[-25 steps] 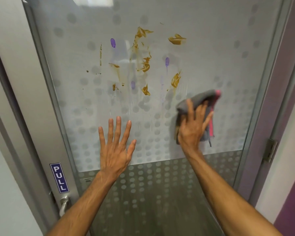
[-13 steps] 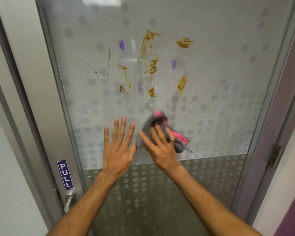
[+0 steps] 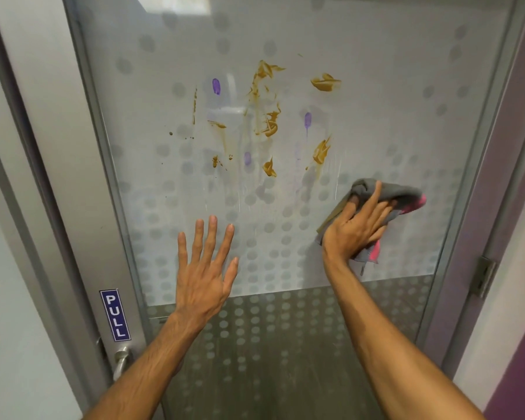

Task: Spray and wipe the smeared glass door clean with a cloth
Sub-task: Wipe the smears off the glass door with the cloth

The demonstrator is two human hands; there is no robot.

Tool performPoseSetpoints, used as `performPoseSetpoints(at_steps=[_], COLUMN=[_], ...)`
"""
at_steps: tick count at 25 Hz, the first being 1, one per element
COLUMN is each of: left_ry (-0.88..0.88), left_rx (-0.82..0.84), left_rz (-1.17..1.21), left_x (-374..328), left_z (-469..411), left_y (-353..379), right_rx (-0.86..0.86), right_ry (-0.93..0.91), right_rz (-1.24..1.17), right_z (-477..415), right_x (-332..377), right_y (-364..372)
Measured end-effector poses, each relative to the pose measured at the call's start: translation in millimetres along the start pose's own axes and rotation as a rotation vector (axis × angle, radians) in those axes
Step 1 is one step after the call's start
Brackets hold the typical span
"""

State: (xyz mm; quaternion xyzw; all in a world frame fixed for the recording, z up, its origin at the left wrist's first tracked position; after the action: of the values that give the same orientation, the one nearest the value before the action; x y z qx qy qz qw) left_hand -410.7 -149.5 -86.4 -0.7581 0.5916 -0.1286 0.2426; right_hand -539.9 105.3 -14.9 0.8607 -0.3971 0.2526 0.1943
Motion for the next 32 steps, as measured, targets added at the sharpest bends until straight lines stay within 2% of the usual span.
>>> performPoseSetpoints(at_steps=[2,5,7,10,12,13,14,15,17,19,20,21,22,24,27,29,30,32], left_ry=[0.002,0.02,0.021,-0.03,-0.068,-0.081,-0.09,-0.096,-0.114,-0.139,-0.15,-0.162,-0.177,-0.19,-0.159,-0.143,-0.14,-0.159], left_rx=[0.013,0.02,0.027,0.022,0.007,-0.001,-0.005,-0.005,-0.006,-0.007,-0.011,-0.017,-0.018,-0.007,-0.003,-0.015,-0.024,-0.053], left_rz=[0.008,0.014,0.014,-0.008,-0.006,-0.007,-0.009,-0.011,-0.008,-0.012,-0.017,-0.026,-0.033,-0.026,-0.017,-0.004,0.001,-0.01], left_x=[-1,0,3,9,15,18,19,21,23,24,27,30,35,42,48,50,51,54], left_z=[1,2,1,0,-1,-2,-3,-4,-6,-9,-10,-12,-15,-20,-21,-21,-21,-25], left_y=[-2,-5,-7,-8,-10,-11,-12,-13,-15,-18,-20,-23,-26,-30,-32,-33,-33,-36], right_rx=[-0.014,0.153,0.315,0.56,0.577,0.559,0.549,0.532,0.413,0.195,0.093,0.035,0.034,0.15,0.446,0.553,0.561,0.534], right_ry=[-0.002,-0.205,-0.481,-1.098,-1.407,-1.473,-1.449,-1.321,-0.795,-0.226,-0.06,0.004,-0.018,-0.294,-0.995,-1.371,-1.479,-1.55], right_rz=[-0.01,0.031,0.075,0.051,0.042,0.042,0.04,0.03,-0.001,-0.081,-0.137,-0.171,-0.175,-0.109,-0.039,0.028,0.052,0.061], right_z=[8,48,90,130,112,97,82,69,47,34,31,32,38,69,125,135,133,122], right_x=[16,27,32,28,21,20,20,21,21,26,35,45,57,70,61,44,42,49], right_y=[1,2,-1,-6,-5,-3,-2,-2,-1,1,2,5,7,11,9,11,14,23])
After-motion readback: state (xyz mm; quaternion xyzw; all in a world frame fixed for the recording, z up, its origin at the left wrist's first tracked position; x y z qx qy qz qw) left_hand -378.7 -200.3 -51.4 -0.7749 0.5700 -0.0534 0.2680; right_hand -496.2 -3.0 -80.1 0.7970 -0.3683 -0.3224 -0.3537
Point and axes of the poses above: each hand's wrist, its own z-axis away from the middle knuckle, its own y-axis out of the palm, x = y × z, the point moved 2 cm from there along -z, towards the middle knuckle, and after that the axes turned 15 degrees about -y, right-handed, at the moved point
